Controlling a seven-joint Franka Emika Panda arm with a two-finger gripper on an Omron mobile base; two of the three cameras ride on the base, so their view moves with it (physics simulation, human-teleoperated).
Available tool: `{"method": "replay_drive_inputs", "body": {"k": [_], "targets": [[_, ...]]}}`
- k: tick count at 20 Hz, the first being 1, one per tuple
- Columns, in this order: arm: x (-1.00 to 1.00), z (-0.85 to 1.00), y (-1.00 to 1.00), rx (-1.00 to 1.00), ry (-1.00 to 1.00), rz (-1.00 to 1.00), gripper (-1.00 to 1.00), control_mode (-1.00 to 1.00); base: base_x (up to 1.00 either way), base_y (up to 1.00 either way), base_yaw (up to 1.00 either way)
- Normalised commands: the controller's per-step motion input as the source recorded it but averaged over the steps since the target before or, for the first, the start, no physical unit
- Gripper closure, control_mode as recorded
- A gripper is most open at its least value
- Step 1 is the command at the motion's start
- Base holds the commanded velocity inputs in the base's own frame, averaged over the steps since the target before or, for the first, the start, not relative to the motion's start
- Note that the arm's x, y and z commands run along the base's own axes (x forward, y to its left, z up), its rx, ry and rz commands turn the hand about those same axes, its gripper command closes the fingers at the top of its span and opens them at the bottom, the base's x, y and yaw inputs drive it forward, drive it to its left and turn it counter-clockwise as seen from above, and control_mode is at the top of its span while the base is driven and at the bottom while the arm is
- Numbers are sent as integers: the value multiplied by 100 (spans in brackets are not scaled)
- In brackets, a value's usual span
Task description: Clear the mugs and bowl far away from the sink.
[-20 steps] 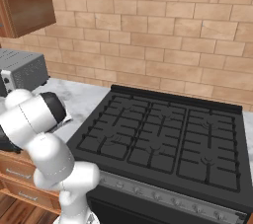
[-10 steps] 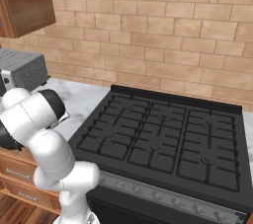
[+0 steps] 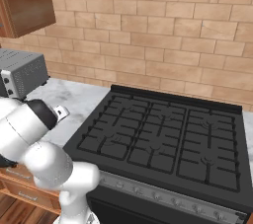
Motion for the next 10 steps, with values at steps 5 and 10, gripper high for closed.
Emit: {"method": "replay_drive_inputs", "body": {"k": [5,10], "targets": [[-24,51,-46,3,-12,-12,-100,-100,0,0,0],[-4,90,-42,0,-2,-21,-100,-100,0,0,0]]}}
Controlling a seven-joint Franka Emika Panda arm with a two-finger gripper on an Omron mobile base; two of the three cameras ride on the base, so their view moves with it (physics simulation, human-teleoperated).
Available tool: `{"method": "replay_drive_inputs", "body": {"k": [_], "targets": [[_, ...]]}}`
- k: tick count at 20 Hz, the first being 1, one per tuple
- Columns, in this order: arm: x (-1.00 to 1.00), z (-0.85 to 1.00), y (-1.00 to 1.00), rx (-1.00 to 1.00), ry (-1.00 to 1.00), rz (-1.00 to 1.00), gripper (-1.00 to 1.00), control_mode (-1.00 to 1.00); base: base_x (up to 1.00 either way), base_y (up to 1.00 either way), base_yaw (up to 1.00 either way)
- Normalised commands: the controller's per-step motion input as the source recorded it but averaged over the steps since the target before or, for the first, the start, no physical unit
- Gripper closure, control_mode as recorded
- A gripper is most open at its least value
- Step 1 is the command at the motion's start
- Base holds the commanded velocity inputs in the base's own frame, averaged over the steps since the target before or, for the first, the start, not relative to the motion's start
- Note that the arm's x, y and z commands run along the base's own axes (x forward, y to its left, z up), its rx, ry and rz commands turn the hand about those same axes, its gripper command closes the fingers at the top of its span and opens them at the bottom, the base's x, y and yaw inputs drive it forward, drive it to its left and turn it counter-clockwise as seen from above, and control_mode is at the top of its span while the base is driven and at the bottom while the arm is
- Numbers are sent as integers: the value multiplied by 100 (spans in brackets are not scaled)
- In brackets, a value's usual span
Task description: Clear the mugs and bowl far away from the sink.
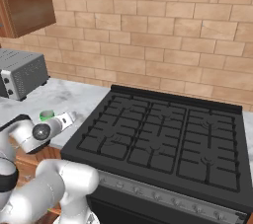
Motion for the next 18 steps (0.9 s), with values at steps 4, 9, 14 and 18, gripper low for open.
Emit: {"method": "replay_drive_inputs", "body": {"k": [4,9,14,18], "targets": [[0,100,-7,0,0,-19,-100,-100,0,0,0],[1,100,-1,0,0,-16,-100,-100,0,0,0],[20,100,0,1,4,-12,-100,-100,0,0,0],[19,100,0,3,12,-11,-100,-100,0,0,0]]}}
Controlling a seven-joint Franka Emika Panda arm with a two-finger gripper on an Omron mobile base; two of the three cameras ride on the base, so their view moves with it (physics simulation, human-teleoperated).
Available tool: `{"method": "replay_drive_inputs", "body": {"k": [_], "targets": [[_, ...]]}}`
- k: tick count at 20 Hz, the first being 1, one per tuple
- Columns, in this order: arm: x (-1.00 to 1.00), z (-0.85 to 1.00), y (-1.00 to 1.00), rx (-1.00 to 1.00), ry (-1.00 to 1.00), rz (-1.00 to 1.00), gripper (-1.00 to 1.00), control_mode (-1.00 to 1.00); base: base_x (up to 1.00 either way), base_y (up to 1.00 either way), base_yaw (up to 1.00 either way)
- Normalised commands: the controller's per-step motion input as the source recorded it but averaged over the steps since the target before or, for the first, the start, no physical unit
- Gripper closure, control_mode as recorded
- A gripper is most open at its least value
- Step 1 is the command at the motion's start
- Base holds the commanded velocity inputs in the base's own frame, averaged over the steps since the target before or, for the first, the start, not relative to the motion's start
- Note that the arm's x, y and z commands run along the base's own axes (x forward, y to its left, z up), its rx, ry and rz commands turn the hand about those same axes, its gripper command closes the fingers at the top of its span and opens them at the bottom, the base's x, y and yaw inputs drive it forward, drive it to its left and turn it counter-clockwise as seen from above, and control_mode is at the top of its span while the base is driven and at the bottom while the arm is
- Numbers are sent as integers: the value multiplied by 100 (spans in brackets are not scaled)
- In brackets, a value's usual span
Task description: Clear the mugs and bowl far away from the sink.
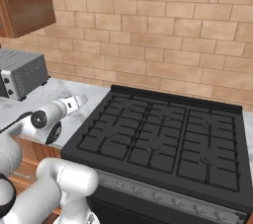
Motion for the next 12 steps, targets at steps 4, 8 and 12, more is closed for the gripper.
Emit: {"method": "replay_drive_inputs", "body": {"k": [4,8,12], "targets": [[1,100,-11,10,24,-15,-100,-100,0,0,0],[-24,100,-20,23,40,-23,-100,-100,0,0,0],[-43,100,-5,23,45,-26,-100,-100,0,0,0]]}}
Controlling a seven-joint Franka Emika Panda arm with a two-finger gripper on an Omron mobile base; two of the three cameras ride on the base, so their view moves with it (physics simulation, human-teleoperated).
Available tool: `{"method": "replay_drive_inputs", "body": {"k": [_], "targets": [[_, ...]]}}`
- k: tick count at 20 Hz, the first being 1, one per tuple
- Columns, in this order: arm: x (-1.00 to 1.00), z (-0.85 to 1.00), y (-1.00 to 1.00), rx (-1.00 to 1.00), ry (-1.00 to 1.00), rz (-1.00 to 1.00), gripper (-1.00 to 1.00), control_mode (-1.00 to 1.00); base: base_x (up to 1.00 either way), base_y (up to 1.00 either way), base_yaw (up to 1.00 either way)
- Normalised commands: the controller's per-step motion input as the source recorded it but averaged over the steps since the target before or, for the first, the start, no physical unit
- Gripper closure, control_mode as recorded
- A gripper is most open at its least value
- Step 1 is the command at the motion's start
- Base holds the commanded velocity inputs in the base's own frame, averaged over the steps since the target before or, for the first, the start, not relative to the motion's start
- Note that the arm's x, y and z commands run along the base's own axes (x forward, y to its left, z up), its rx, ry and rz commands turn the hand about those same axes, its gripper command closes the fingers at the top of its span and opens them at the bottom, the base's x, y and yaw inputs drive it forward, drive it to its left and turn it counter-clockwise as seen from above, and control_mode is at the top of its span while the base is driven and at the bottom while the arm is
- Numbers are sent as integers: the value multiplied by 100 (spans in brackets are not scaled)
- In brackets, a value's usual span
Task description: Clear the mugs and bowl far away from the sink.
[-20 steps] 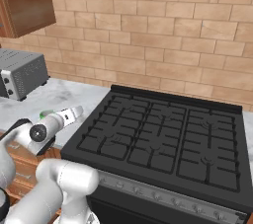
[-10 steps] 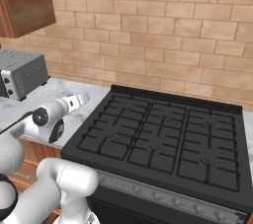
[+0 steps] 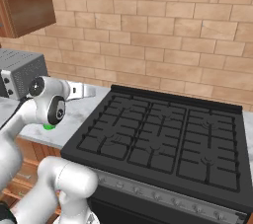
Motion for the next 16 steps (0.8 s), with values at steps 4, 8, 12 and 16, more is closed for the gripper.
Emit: {"method": "replay_drive_inputs", "body": {"k": [4,8,12,16], "targets": [[-21,100,0,7,43,-27,-100,-100,0,0,0],[-21,89,0,1,40,-27,-100,-100,0,0,0],[-26,28,0,1,18,-19,-100,-100,0,0,0],[-35,-3,0,4,-5,-1,-100,-100,0,0,0]]}}
